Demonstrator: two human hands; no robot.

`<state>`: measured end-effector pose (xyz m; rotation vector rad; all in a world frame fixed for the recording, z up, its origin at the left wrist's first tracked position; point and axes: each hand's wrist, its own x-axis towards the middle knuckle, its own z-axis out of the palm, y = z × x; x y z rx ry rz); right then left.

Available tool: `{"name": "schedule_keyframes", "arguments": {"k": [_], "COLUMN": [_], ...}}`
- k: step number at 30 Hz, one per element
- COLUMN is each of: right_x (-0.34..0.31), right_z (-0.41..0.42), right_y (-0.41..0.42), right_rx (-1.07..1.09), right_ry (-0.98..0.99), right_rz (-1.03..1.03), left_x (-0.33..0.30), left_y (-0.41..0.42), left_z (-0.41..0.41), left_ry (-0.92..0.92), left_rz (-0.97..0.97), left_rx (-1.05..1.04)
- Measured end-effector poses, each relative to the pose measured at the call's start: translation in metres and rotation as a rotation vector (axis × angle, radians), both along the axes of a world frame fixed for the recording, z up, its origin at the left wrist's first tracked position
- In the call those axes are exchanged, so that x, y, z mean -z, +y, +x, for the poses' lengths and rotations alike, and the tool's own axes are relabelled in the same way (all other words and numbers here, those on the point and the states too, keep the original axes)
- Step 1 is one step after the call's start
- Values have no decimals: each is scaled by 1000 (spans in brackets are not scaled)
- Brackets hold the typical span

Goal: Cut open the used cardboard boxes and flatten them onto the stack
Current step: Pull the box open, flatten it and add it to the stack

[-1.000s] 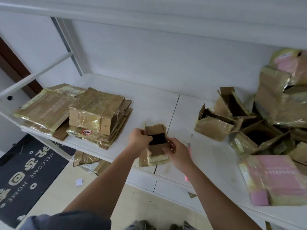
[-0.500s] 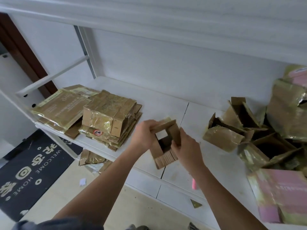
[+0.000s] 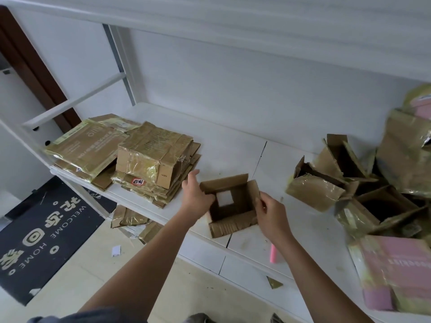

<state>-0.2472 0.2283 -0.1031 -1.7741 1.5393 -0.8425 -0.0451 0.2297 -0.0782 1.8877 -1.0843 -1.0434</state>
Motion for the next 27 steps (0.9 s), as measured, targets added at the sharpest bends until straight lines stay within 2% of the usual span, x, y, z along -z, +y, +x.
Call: {"name": "schedule_keyframes", "arguments": {"k": [4, 7, 11, 13, 16, 19, 23, 27], "right_x": [-6, 1, 10, 8, -2, -13, -19, -7], "right_z": [-13, -19, -24, -25, -24, -25, -25, -31], "right_y": [-6, -6, -5, -6, -13, -21, -26, -28], "right_rx": [-69, -123, -103, -58, 30, 85, 28, 87], "right_ry": [-165, -116, -34, -136, -452, -670, -692, -629], "right_rz": [-24, 71, 226, 336, 495, 498, 477, 530], "left_x": [-8, 1, 8, 6, 3, -2, -11, -14], "left_y": [0, 10, 23, 22, 17, 7, -3, -4], "left_z": [21, 29, 31, 30, 29, 26, 21, 16], "left_ry": [283, 479, 624, 690, 710, 716, 697, 601], "left_rz": [-59, 86, 222, 241, 191, 74, -40, 3], "left_rx": [-8, -28, -104, -147, -165, -140, -67, -35]}}
